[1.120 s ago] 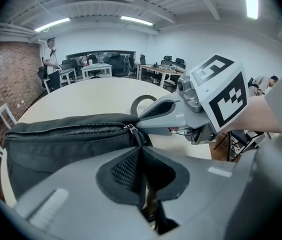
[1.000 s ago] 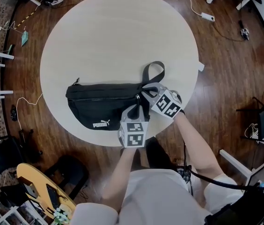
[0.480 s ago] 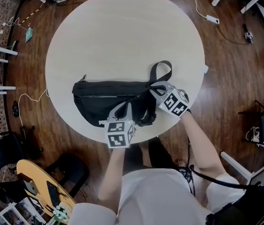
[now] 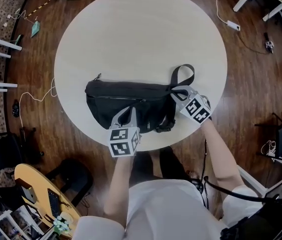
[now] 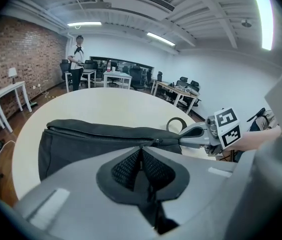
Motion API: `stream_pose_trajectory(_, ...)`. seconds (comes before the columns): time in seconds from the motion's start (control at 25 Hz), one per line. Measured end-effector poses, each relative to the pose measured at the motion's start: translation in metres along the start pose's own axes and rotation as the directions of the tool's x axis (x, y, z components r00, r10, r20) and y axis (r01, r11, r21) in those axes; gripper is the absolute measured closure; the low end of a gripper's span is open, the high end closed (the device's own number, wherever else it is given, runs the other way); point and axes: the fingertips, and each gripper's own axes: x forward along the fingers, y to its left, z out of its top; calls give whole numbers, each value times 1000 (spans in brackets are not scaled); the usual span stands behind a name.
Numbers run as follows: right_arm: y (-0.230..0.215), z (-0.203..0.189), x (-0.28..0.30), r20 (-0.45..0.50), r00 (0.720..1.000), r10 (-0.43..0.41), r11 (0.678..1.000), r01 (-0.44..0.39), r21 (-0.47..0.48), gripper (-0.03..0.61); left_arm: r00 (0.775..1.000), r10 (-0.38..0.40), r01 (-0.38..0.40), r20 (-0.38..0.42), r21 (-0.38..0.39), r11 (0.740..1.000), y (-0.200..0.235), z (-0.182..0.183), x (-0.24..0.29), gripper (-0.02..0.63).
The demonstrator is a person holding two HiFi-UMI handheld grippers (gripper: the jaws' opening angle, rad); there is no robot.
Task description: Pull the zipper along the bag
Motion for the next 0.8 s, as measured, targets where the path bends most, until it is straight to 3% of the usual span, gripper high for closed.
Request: stream_pose_trajectory(0.8, -7, -1, 7, -47, 994, -94, 989, 98, 107, 581, 997, 64, -63, 37, -32, 998, 124, 15, -23, 585)
